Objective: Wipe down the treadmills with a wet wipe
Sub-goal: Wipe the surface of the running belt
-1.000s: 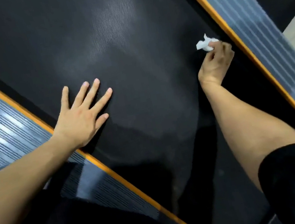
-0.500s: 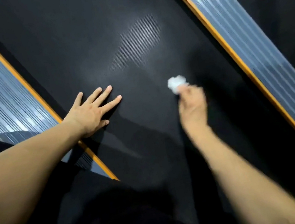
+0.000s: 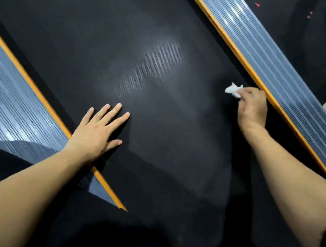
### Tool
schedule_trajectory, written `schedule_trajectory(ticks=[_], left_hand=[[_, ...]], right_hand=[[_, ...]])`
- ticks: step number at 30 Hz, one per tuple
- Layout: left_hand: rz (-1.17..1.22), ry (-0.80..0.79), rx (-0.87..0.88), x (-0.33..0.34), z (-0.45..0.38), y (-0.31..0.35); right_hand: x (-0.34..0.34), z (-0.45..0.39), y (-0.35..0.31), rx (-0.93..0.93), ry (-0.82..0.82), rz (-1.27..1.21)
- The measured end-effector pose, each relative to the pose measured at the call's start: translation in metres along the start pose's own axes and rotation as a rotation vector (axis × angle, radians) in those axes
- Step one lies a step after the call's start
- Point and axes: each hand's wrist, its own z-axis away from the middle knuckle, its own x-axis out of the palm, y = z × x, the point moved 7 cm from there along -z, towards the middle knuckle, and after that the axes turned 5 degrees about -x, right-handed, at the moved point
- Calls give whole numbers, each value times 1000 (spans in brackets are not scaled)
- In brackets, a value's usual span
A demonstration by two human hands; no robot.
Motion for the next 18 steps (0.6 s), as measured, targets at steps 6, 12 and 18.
schedule_trajectory(ticks=[6, 12, 18], left_hand=[[62, -19, -5, -12, -5, -1], [82, -77, -12, -22, -6, -1], [142, -56, -72, -32, -8, -5]], right_hand=[[42, 125, -206, -308, -323, -261], [54, 199, -252, -729, -511, -278], [-12, 7, -70, -346, 15, -7]])
